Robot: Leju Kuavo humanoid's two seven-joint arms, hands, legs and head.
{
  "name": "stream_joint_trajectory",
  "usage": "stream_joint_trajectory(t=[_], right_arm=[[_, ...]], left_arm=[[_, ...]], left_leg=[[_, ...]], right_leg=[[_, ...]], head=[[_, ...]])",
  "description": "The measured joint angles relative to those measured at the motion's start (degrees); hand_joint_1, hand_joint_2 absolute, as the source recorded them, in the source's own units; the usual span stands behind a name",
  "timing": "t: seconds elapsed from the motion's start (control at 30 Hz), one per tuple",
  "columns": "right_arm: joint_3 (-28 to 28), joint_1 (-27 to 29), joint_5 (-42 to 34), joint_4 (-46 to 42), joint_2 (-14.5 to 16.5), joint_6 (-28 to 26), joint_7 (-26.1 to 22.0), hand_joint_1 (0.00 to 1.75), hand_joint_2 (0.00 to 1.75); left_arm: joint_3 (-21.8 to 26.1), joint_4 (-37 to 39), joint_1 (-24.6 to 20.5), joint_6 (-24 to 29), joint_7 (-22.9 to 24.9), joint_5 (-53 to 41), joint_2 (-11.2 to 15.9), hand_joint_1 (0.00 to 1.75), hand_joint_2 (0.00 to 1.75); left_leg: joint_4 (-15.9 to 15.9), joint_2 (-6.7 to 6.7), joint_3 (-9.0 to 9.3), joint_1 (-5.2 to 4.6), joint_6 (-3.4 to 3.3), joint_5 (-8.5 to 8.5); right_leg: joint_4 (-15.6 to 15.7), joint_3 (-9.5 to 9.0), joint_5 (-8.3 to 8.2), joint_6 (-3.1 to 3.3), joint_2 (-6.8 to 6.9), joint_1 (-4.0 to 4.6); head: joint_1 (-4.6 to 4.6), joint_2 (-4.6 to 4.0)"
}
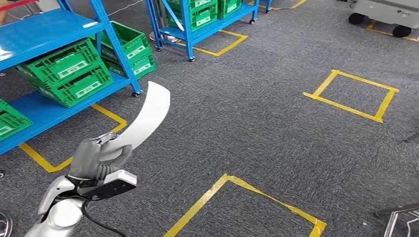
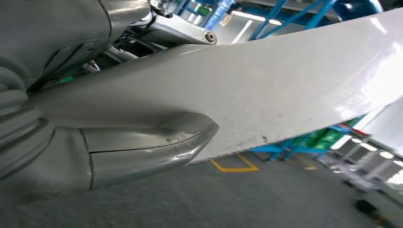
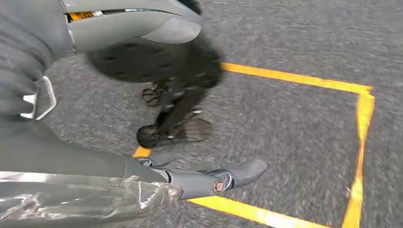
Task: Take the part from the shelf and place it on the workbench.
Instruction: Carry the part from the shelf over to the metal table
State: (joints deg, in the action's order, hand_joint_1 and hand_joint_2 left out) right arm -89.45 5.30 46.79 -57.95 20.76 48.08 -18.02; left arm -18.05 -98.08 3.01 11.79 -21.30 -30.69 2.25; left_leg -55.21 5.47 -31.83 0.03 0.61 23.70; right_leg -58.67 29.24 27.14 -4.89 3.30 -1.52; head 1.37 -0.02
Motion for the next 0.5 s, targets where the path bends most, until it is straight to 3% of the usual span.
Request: stream_joint_trajectory(t=[0.07,0.13,0.17,0.23,0.27,0.3,0.33,0.37,0.43,0.5], right_arm=[[0.0,0.2,0.0,0.3,0.0,-0.9,-0.1,0.0,1.75],[-0.1,0.6,0.0,0.4,0.0,-1.4,-0.3,0.0,1.75],[-0.1,0.7,0.0,0.5,0.0,-1.6,-0.4,0.0,1.75],[-0.1,0.6,0.0,0.5,0.0,-1.9,-0.4,0.0,1.75],[-0.1,0.6,0.0,0.6,0.0,-1.9,-0.4,0.0,1.75],[-0.1,0.6,0.0,0.7,0.0,-1.9,-0.4,0.0,1.75],[-0.1,0.7,0.0,0.8,0.0,-2.0,-0.4,0.0,1.75],[-0.1,0.7,0.0,0.8,0.0,-2.0,-0.4,0.0,1.75],[0.0,0.7,0.0,0.9,0.0,-2.0,-0.4,0.0,1.75],[0.0,0.7,0.0,1.0,0.1,-2.1,-0.4,0.0,1.75]], left_arm=[[0.1,0.3,-0.4,-0.3,-0.4,2.8,-0.6,1.75,1.75],[0.2,0.9,-0.6,-0.6,-0.9,5.1,-1.2,1.75,1.75],[0.3,1.1,-0.6,-0.8,-1.2,6.1,-1.5,1.75,1.75],[0.5,1.7,-0.6,-1.4,-1.6,8.0,-1.8,1.75,1.75],[0.6,2.0,-0.6,-1.8,-1.6,8.6,-1.9,1.75,1.75],[0.6,2.3,-0.6,-2.0,-1.6,9.0,-2.0,1.75,1.75],[0.7,2.6,-0.6,-2.2,-1.6,9.1,-2.1,1.75,1.75],[0.7,2.9,-0.7,-2.4,-1.5,9.2,-2.2,1.75,1.75],[0.7,3.3,-1.0,-3.0,-1.4,9.3,-2.2,1.75,1.75],[0.8,3.5,-1.3,-3.6,-1.2,9.6,-2.2,1.75,1.75]], left_leg=[[-0.2,0.93,-0.04,0.18,0.69,-0.22],[-1.3,-0.24,-0.5,0.61,1.38,1.03],[-3.5,-1.63,-1.37,0.72,1.59,2.82],[-11.1,-4.36,-4.45,0.66,1.53,7.65],[-14.9,-4.88,-5.94,0.53,1.36,9.27],[-17.2,-5.12,-6.76,0.37,1.11,9.72],[-17.4,-5.25,-6.64,0.21,0.8,8.95],[-15.4,-5.44,-5.52,0.06,0.45,7.23],[-7.8,-6.86,-1.64,-0.13,-0.26,3.32],[-2.3,-8.34,0.96,-0.08,-0.53,1.76]], right_leg=[[1.5,-0.06,0.9,1.77,-0.46,0.53],[1.5,0.48,0.48,3.2,-1.3,0.76],[1.5,0.68,0.05,3.8,-1.73,0.83],[1.5,1.29,-0.74,4.61,-2.85,1.1],[1.5,1.68,-1.06,4.84,-3.5,1.29],[1.4,2.0,-1.29,4.96,-4.23,1.48],[1.4,2.21,-1.45,5.01,-4.97,1.63],[1.4,2.33,-1.58,5.0,-5.69,1.74],[1.3,2.5,-1.73,4.87,-7.04,1.94],[1.0,2.96,-1.93,4.52,-8.22,2.07]], head=[[-0.19,0.0],[-0.26,0.0],[-0.29,-0.01],[-0.39,-0.01],[-0.4,-0.01],[-0.41,-0.01],[-0.41,0.0],[-0.41,0.0],[-0.41,0.0],[-0.39,0.0]])
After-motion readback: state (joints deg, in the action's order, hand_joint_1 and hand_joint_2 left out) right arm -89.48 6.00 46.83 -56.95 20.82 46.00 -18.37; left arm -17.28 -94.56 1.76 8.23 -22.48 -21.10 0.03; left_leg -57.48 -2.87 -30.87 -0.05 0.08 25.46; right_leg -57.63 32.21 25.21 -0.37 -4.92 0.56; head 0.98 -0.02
